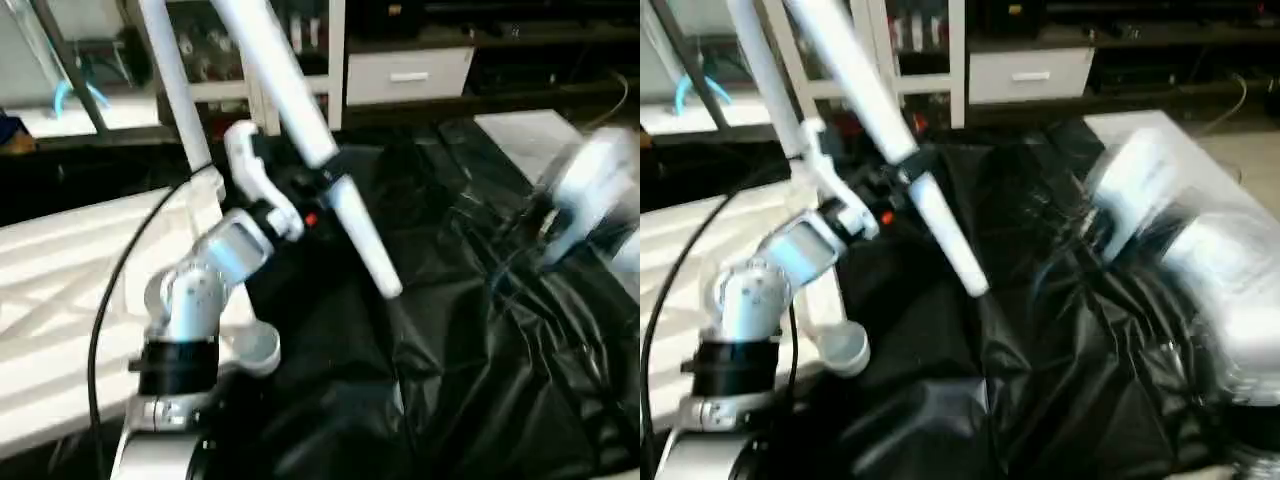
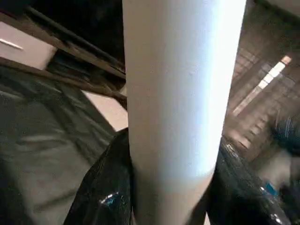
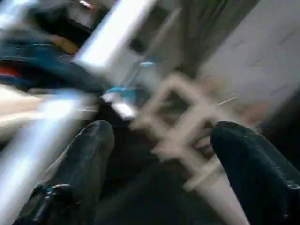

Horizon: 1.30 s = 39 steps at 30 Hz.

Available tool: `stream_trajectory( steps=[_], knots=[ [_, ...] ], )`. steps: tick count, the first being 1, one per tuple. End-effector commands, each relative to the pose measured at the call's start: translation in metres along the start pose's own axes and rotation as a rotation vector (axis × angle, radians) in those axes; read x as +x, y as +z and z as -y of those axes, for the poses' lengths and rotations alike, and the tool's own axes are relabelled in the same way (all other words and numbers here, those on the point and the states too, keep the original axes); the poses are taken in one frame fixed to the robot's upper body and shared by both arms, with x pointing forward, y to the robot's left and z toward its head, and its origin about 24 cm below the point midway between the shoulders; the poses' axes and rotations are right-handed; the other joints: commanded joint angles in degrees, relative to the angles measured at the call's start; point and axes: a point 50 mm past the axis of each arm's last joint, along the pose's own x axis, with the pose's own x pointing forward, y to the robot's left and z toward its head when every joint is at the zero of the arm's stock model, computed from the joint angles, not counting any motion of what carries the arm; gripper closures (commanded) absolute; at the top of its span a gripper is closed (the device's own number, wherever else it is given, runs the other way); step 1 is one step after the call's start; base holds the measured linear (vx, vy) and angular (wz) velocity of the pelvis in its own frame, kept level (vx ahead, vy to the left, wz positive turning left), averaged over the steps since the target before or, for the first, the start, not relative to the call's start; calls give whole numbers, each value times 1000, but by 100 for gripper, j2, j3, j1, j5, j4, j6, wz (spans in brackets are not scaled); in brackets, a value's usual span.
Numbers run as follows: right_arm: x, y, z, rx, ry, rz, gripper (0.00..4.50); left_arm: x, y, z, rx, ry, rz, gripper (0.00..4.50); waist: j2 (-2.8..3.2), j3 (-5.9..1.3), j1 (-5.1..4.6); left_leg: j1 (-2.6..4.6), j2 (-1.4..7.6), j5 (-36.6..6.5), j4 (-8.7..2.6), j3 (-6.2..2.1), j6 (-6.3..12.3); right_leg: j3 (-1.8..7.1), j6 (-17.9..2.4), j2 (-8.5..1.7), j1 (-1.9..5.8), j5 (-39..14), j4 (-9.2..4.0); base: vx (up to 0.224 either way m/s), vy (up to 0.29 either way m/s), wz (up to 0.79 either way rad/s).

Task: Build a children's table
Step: Insert table leg to table base

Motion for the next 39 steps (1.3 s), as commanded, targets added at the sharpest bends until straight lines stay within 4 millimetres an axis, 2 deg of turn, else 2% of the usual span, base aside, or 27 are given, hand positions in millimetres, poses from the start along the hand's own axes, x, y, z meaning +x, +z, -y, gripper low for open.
stream_trajectory(
  steps=[1, 3, 4, 6, 9, 12, 14, 15, 17, 19, 22, 23, 25, 27, 30, 32, 34, 35, 39],
  knots=[
    [3, 0, 10, -202, 73, -45, 53, -2, -7, 9, -8, -71, -144, 283, -145, -387, -16, 192, 672, -917, -475, -355, 87, 259, -1454, -465, 173, -384, -402, 0, 0, 0],
    [6, -1, 19, -385, 132, -90, 53, -7, -13, 8, -19, -78, -247, 284, -125, -399, -15, 174, 657, -504, -415, -334, 445, 240, -1594, -450, 162, -5, -357, 0, 0, 0],
    [6, -1, 19, -396, 133, -90, 53, -8, -14, 8, -20, -78, -253, 284, -143, -404, -8, 171, 674, -468, -402, -326, 499, 241, -1632, -469, 159, 35, -347, 0, 0, 0],
    [15, -2, 22, -629, 179, -70, 53, -15, -20, 8, -54, -87, -367, 284, -139, -409, -33, 158, 659, -429, -370, -325, 647, 213, -1760, -448, 145, 31, -322, 0, 0, 0],
    [26, 0, 20, -721, 205, -2, 53, -17, -24, 15, -109, -144, -418, 284, -141, -386, -48, 167, 651, -644, -368, -312, 744, 211, -1853, -435, 148, -220, -363, 0, 0, 0],
    [35, -4, 16, -769, 253, 18, 53, -16, -24, 25, -158, -213, -436, 284, -135, -390, -52, 175, 669, -642, -367, -328, 848, 199, -1933, -393, 146, -155, -336, 0, 0, 0],
    [42, -9, 14, -803, 282, 37, 53, -14, -24, 34, -182, -272, -456, 284, -168, -402, -50, 170, 670, -609, -351, -322, 873, 196, -1970, -397, 142, -116, -313, 0, 0, 0],
    [42, -9, 14, -803, 282, 37, 53, -14, -24, 34, -182, -272, -456, 284, -152, -388, -53, 176, 660, -677, -359, -326, 873, 187, -1961, -377, 136, -204, -329, 0, 0, 0],
    [47, -12, 13, -837, 281, 68, 53, -15, -29, 42, -206, -321, -485, 284, -160, -389, -53, 172, 682, -716, -364, -336, 824, 190, -1944, -386, 132, -242, -313, 0, 0, 0],
    [51, -13, 14, -871, 274, 94, 53, -17, -33, 48, -229, -361, -517, 284, -159, -392, -79, 168, 664, -725, -362, -335, 785, 176, -1947, -363, 121, -236, -296, 0, 0, 0],
    [53, -11, 17, -902, 247, 128, 53, -19, -41, 54, -256, -395, -559, 284, -162, -366, -102, 175, 663, -1056, -378, -335, 694, 189, -1864, -355, 116, -481, -333, 0, 0, 0],
    [54, -10, 18, -911, 240, 138, 53, -19, -43, 55, -264, -402, -570, 284, -142, -368, -113, 174, 658, -1107, -381, -341, 672, 188, -1823, -352, 122, -502, -329, 0, 0, 0],
    [54, -7, 19, -927, 224, 167, 53, -20, -47, 57, -281, -416, -586, 284, -154, -368, -151, 167, 658, -1182, -394, -345, 634, 182, -1788, -334, 111, -505, -330, 0, 0, 0],
    [55, -5, 21, -941, 219, 193, 53, -20, -49, 59, -299, -428, -598, 284, -135, -363, -207, 156, 657, -1373, -402, -355, 570, 181, -1755, -340, 111, -568, -339, 0, 0, 0],
    [54, -2, 22, -955, 208, 239, 53, -19, -51, 59, -324, -426, -597, 284, -155, -355, -268, 151, 650, -1657, -410, -353, 459, 176, -1689, -335, 92, -734, -354, 0, 0, 0],
    [53, -2, 22, -966, 204, 262, 53, -17, -49, 57, -337, -414, -580, 284, -170, -351, -302, 137, 639, -1706, -403, -354, 454, 187, -1633, -345, 93, -805, -370, 0, 0, 0],
    [52, -2, 21, -975, 199, 281, 53, -14, -44, 51, -364, -384, -535, 284, -186, -352, -335, 121, 620, -1666, -387, -346, 484, 193, -1613, -347, 93, -789, -381, 0, 0, 0],
    [51, -3, 21, -970, 198, 285, 53, -13, -42, 49, -365, -370, -523, 284, -173, -359, -341, 117, 619, -1601, -378, -350, 542, 194, -1612, -358, 105, -754, -385, 0, 0, 0],
    [51, -7, 21, -972, 215, 271, 53, -15, -41, 47, -355, -360, -541, 284, -182, -373, -349, 99, 621, -1308, -348, -346, 782, 186, -1678, -359, 112, -518, -364, 0, 0, 0]
  ],
)
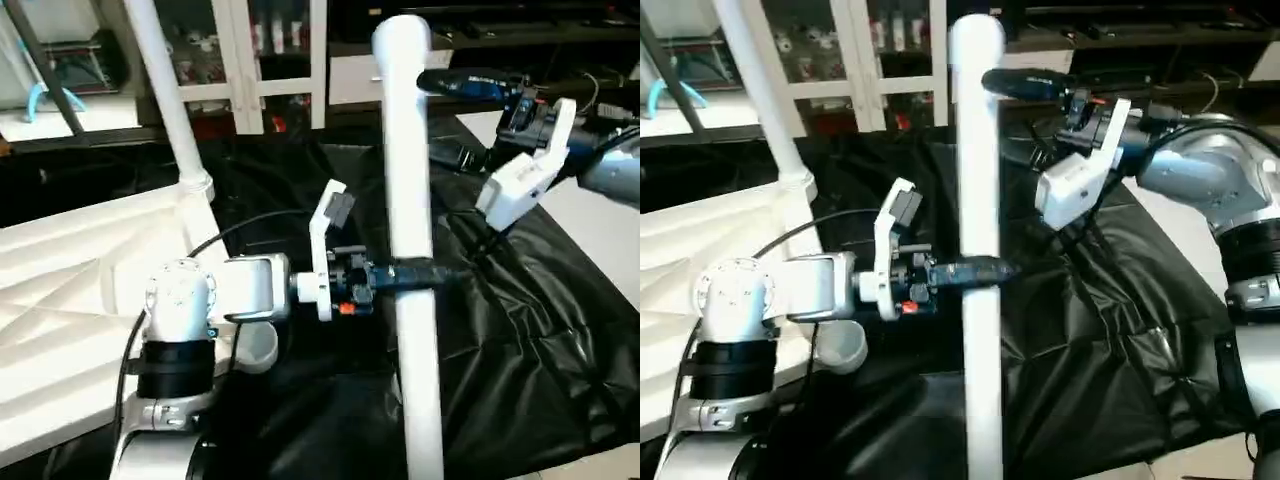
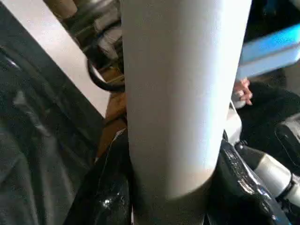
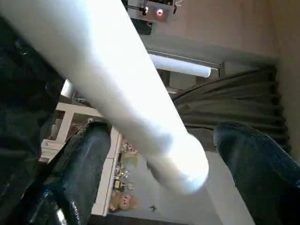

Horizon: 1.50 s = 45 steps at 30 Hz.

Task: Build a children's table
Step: Insert table leg to table base

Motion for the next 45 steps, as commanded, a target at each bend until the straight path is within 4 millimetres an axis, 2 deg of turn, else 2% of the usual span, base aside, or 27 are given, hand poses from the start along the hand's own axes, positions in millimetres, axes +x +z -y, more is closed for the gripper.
stream_trajectory(
  steps=[1, 5, 6, 10, 13, 14, 18, 29, 39, 44, 45],
  knots=[
    [2, -2, 4, -24, 16, 7, 53, 0, 2, 6, 29, -4, -22, 284, -151, -400, -25, 203, 625, -1241, -492, -356, 667, 176, -1615, -355, 145, -540, -364, 0, 0, 0],
    [2, -4, 1, -29, 47, -1, 53, 1, -9, 10, 61, -8, -120, 284, -122, -412, -5, 221, 646, -985, -478, -362, 794, 159, -1699, -339, 131, -277, -316, 0, 0, 0],
    [2, -5, 1, -32, 53, -4, 53, 1, -13, 11, 67, -2, -150, 284, -141, -408, 4, 223, 648, -968, -473, -354, 817, 162, -1709, -346, 133, -274, -313, 0, 0, 0],
    [2, -5, -3, -40, 84, 4, 53, 0, -22, 12, 64, -5, -221, 284, -127, -395, 6, 229, 635, -1073, -475, -346, 739, 161, -1689, -326, 124, -396, -320, 0, 0, 0],
    [2, -5, -6, -38, 101, 12, 53, 1, -25, 13, 59, -23, -242, 284, -131, -380, -20, 233, 633, -1328, -496, -347, 602, 159, -1643, -316, 114, -608, -338, 0, 0, 0],
    [2, -5, -6, -38, 101, 12, 80, 1, -25, 13, 59, -23, -242, 284, -126, -376, -27, 241, 631, -1469, -504, -349, 527, 163, -1612, -313, 107, -714, -350, 0, 0, 0],
    [2, 0, -11, -36, 118, 56, 101, 4, -26, 13, 60, -23, -259, 284, -130, -379, -39, 242, 629, -1584, -520, -357, 436, 172, -1536, -307, 103, -699, -354, 0, 0, 0],
    [-3, 5, -23, -21, 160, 95, 196, 4, -20, 13, 63, -17, -259, 284, -137, -390, -35, 229, 627, -1351, -490, -346, 607, 178, -1595, -324, 119, -515, -341, 0, 0, 0],
    [-6, 5, -26, -11, 176, 96, 212, 3, -19, 13, 75, -12, -261, 284, -144, -379, -53, 241, 629, -1589, -510, -350, 509, 177, -1543, -312, 98, -695, -360, 0, 0, 0],
    [-7, 5, -28, -5, 182, 101, 214, 2, -18, 12, 123, 20, -244, 284, -139, -378, -45, 224, 629, -1479, -501, -352, 580, 185, -1538, -334, 112, -676, -365, 0, 0, 0],
    [-7, 5, -28, -5, 183, 101, 214, 2, -17, 12, 127, 24, -240, 214, -138, -380, -43, 233, 635, -1485, -503, -353, 570, 183, -1536, -329, 107, -676, -361, 0, 0, 0]
  ],
)
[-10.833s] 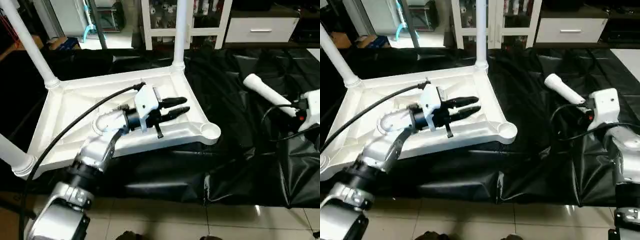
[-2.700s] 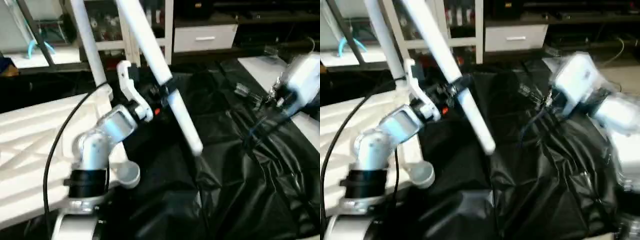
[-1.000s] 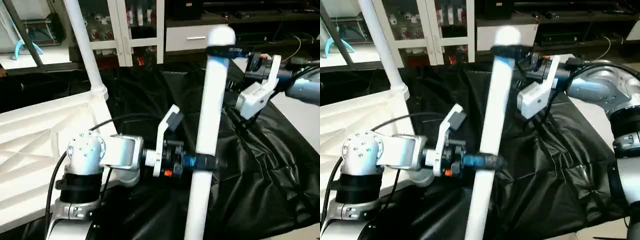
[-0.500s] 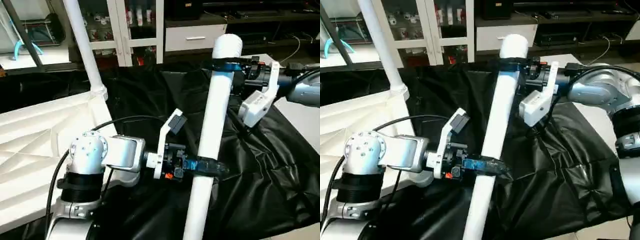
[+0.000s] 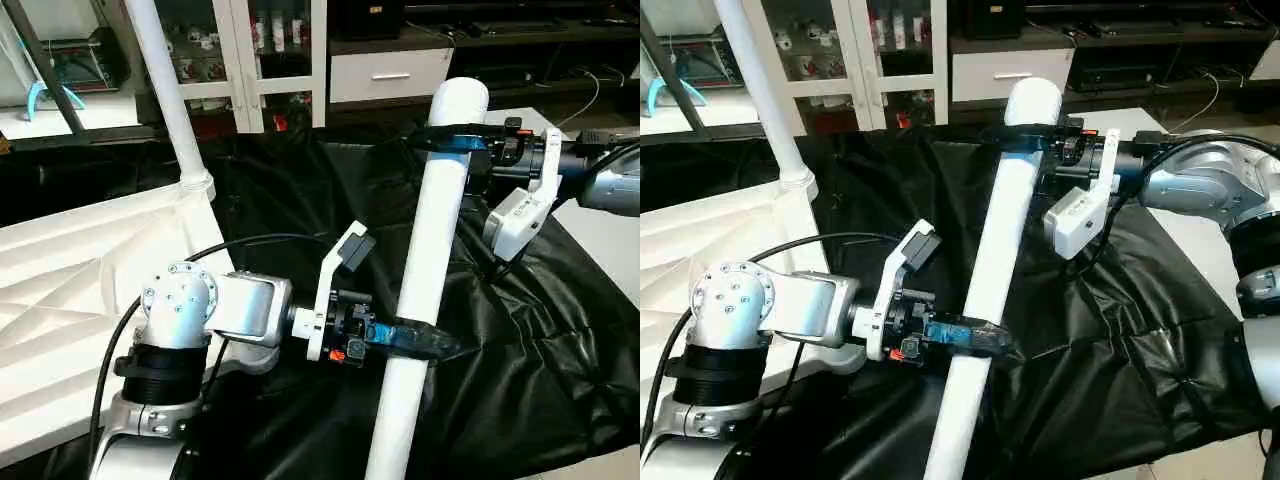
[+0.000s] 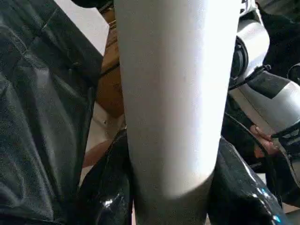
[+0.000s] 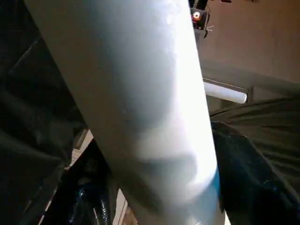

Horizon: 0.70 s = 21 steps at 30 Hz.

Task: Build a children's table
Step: Insert table leg to table base

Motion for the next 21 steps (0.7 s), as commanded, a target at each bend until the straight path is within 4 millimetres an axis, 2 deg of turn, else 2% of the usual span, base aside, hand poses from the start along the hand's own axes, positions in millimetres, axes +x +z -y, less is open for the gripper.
stream_trajectory(
  steps=[1, 3, 5, 6, 8, 9, 10, 11, 12, 13, 15, 16, 17, 18, 19, 21],
  knots=[
    [-2, 2, -11, 31, 41, 8, 214, -4, 14, 6, 111, 63, 49, 214, -124, -378, -46, 249, 640, -1484, -531, -377, 534, 167, -1536, -321, 117, -677, -362, 0, 0, 0],
    [-2, 2, -11, 33, 42, 7, 214, -7, 17, 4, 118, 83, 64, 210, -123, -371, -58, 255, 636, -1583, -538, -375, 499, 163, -1516, -307, 106, -749, -374, 0, 0, 0],
    [-3, 2, -12, 35, 43, 7, 226, -11, 19, 0, 149, 131, 70, 184, -132, -376, -68, 258, 634, -1610, -542, -373, 449, 170, -1498, -314, 114, -753, -366, 0, 0, 0],
    [-4, 2, -12, 36, 44, 7, 230, -15, 21, -3, 184, 173, 67, 173, -136, -374, -59, 246, 637, -1587, -546, -389, 492, 179, -1453, -324, 119, -788, -392, 0, 0, 0],
    [-5, 3, -13, 39, 46, 8, 232, -23, 24, -8, 240, 220, 70, 168, -112, -368, -81, 238, 644, -1583, -555, -391, 483, 180, -1435, -323, 116, -821, -389, 0, 0, 0],
    [-6, 3, -15, 43, 49, 7, 234, -34, 29, -12, 269, 260, 91, 167, -106, -362, -90, 251, 645, -1594, -559, -389, 447, 183, -1444, -326, 111, -821, -386, 0, 0, 0],
    [-6, 3, -15, 43, 49, 7, 234, -34, 29, -12, 269, 260, 91, 167, -109, -369, -109, 246, 644, -1575, -556, -381, 438, 187, -1453, -323, 117, -780, -380, 0, 0, 0],
    [-6, 3, -16, 46, 50, 6, 238, -38, 32, -14, 281, 276, 103, 167, -86, -374, -117, 252, 649, -1545, -563, -381, 399, 184, -1506, -329, 122, -677, -361, 0, 0, 0],
    [-7, 4, -18, 52, 54, 4, 238, -47, 38, -17, 324, 304, 129, 167, -88, -382, -129, 255, 654, -1526, -567, -386, 396, 180, -1559, -331, 134, -584, -355, 0, 0, 0],
    [-7, 4, -18, 52, 54, 4, 241, -48, 39, -17, 327, 306, 131, 167, -91, -378, -136, 250, 657, -1514, -571, -389, 403, 180, -1576, -328, 134, -545, -354, 0, 0, 0],
    [-11, 4, -22, 67, 65, -6, 248, -68, 55, -15, 402, 308, 224, 167, -83, -383, -149, 246, 649, -1482, -567, -383, 425, 183, -1632, -341, 141, -451, -355, 0, 0, 0],
    [-11, 4, -22, 69, 65, -7, 249, -71, 58, -14, 410, 306, 238, 167, -58, -384, -150, 251, 648, -1482, -565, -381, 422, 183, -1645, -343, 144, -438, -350, 0, 0, 0],
    [-12, 4, -23, 72, 67, -9, 252, -76, 61, -14, 423, 301, 258, 167, -65, -389, -157, 257, 648, -1515, -565, -369, 397, 183, -1682, -341, 144, -408, -341, 0, 0, 0],
    [-14, 4, -26, 81, 74, -17, 255, -88, 73, -8, 462, 271, 336, 167, -51, -384, -152, 260, 646, -1541, -569, -376, 395, 183, -1685, -344, 139, -424, -349, 0, 0, 0],
    [-14, 4, -27, 87, 75, -21, 256, -93, 76, -6, 462, 256, 367, 167, -69, -391, -175, 250, 629, -1554, -557, -362, 397, 187, -1696, -341, 145, -418, -349, 0, 0, 0],
    [-15, 4, -29, 97, 80, -29, 259, -99, 82, -1, 478, 220, 407, 167, -36, -397, -170, 263, 659, -1429, -566, -372, 419, 185, -1786, -362, 159, -193, -321, 0, 0, 0]
  ],
)
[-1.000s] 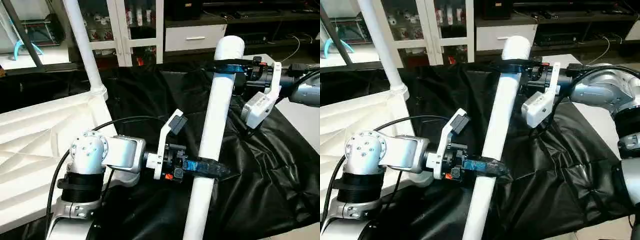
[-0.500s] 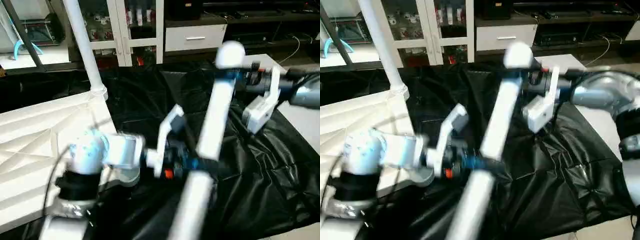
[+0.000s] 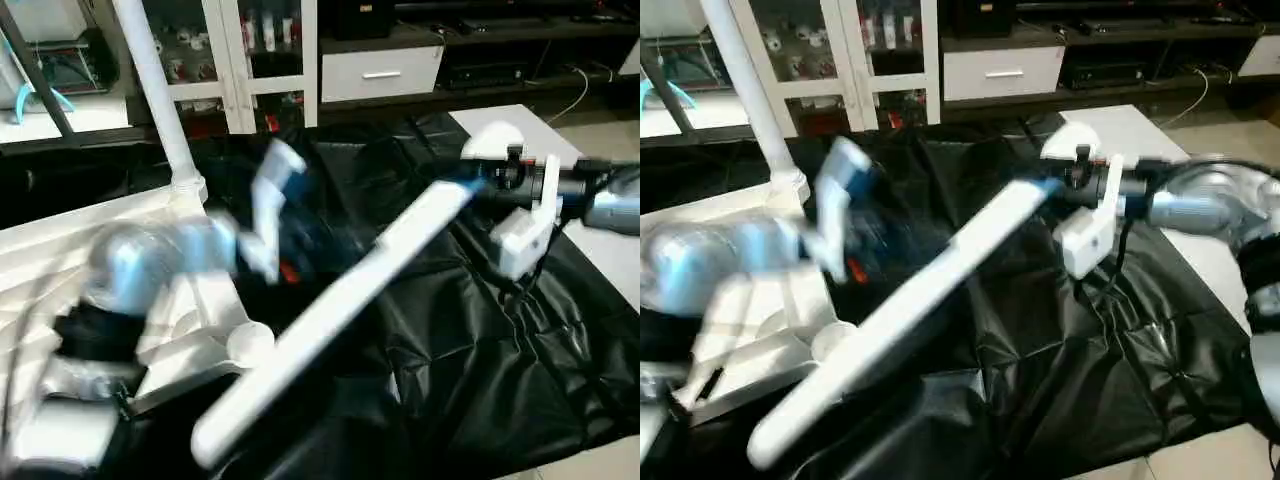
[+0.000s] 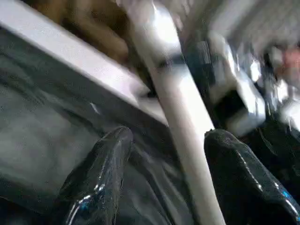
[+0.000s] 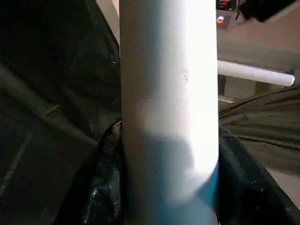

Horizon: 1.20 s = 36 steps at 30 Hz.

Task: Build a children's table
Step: Insert table leg to table base

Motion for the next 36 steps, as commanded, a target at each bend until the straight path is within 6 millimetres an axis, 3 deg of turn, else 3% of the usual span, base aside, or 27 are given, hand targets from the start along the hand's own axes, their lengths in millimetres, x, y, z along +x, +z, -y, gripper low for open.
stream_trajectory(
  steps=[1, 4, 6, 10, 11, 12, 13, 14, 15, 18, 20, 22, 25, 29, 30, 32, 33, 34, 36],
  knots=[
    [-2, 0, 5, -5, -26, -2, 260, -1, 7, 2, 14, -34, 33, 167, -47, -412, -8, 268, 667, -1404, -566, -380, 419, 177, -1802, -358, 159, -153, -309, 0, 0, 0],
    [-4, -1, 1, 13, -19, -12, 261, -5, 15, 5, 22, -95, 78, 167, -44, -415, 11, 268, 682, -1314, -566, -374, 494, 178, -1866, -374, 165, 9, -293, 0, 0, 0],
    [-6, -2, 0, 23, -28, -20, 261, -5, 21, -4, 27, -28, 139, 167, -52, -410, 36, 283, 671, -1417, -560, -353, 495, 181, -1904, -369, 151, -79, -311, 0, 0, 0],
    [-18, -4, -2, 74, -83, -57, 261, -8, 42, -29, 96, 223, 305, 167, -54, -413, 52, 307, 678, -1686, -573, -363, 403, 181, -1813, -363, 142, -313, -349, 0, 0, 0],
    [-20, -5, -3, 81, -91, -63, 261, -9, 45, -32, 102, 250, 324, 167, -66, -413, 39, 280, 677, -1705, -587, -375, 394, 178, -1767, -361, 156, -323, -360, 0, 0, 0],
    [-21, -5, -3, 90, -100, -69, 262, -11, 48, -34, 108, 277, 343, 167, -79, -426, 17, 257, 688, -1678, -599, -390, 379, 172, -1745, -376, 184, -241, -334, 0, 0, 0],
    [-32, -5, -10, 133, -126, -97, 262, -24, 62, -49, 155, 448, 439, 167, -144, -423, 12, 223, 686, -1619, -599, -392, 425, 167, -1725, -377, 197, -216, -342, 0, 0, 0],
    [-38, -4, -16, 158, -131, -112, 262, -34, 68, -57, 175, 543, 487, 167, -49, -430, 57, 304, 684, -1716, -577, -374, 428, 180, -1710, -382, 134, -275, -361, 0, 0, 0],
    [-42, -3, -21, 176, -134, -124, 262, -42, 73, -62, 190, 615, 517, 167, -75, -427, 29, 241, 674, -1660, -598, -396, 466, 168, -1667, -371, 193, -220, -378, 0, 0, 0],
    [-52, 1, -33, 231, -145, -153, 262, -60, 83, -68, 220, 721, 603, 167, -58, -451, 25, 248, 723, -1507, -617, -408, 483, 160, -1717, -405, 190, 155, -334, 0, 0, 0],
    [-59, 2, -39, 272, -183, -186, 262, -68, 85, -73, 249, 801, 626, 167, -52, -459, 32, 252, 732, -1338, -605, -398, 595, 153, -1783, -417, 185, 419, -311, 0, 0, 0],
    [-68, 4, -45, 306, -212, -215, 262, -77, 84, -78, 260, 885, 643, 167, -34, -463, 64, 275, 742, -1306, -598, -379, 664, 160, -1799, -433, 180, 499, -317, 0, 0, 0],
    [-73, 7, -50, 338, -230, -228, 262, -83, 81, -84, 269, 939, 648, 167, -28, -454, 122, 302, 751, -1450, -626, -365, 622, 145, -1797, -417, 154, 426, -322, 0, 0, 0],
    [-80, -4, -33, 533, -566, -322, 262, -73, 63, -91, 374, 922, 510, 167, -25, -449, 217, 311, 808, -1611, -673, -383, 627, 180, -1719, -467, 182, 440, -336, 0, 0, 0],
    [-80, -6, -31, 563, -599, -320, 262, -70, 60, -91, 382, 908, 495, 167, -12, -456, 241, 341, 824, -1657, -700, -371, 549, 154, -1707, -437, 140, 436, -313, 0, 0, 0],
    [-75, -9, -23, 661, -707, -305, 262, -61, 53, -89, 406, 857, 454, 167, -2, -438, 263, 356, 843, -1758, -746, -370, 477, 138, -1680, -425, 135, 424, -305, 0, 0, 0],
    [-66, -12, -16, 798, -804, -269, 262, -52, 46, -87, 416, 811, 432, 167, 6, -429, 259, 348, 839, -1871, -786, -375, 392, 121, -1629, -409, 144, 338, -294, 0, 0, 0],
    [-66, -12, -16, 798, -804, -269, 262, -52, 46, -87, 416, 811, 432, 167, 18, -439, 267, 353, 838, -1893, -798, -373, 321, 115, -1598, -411, 129, 324, -282, 0, 0, 0],
    [-54, -13, -13, 980, -861, -223, 262, -44, 42, -84, 439, 793, 431, 167, 10, -461, 280, 403, 790, -1918, -811, -344, 47, 82, -1499, -351, 62, 367, -269, 0, 0, 0]
  ],
)
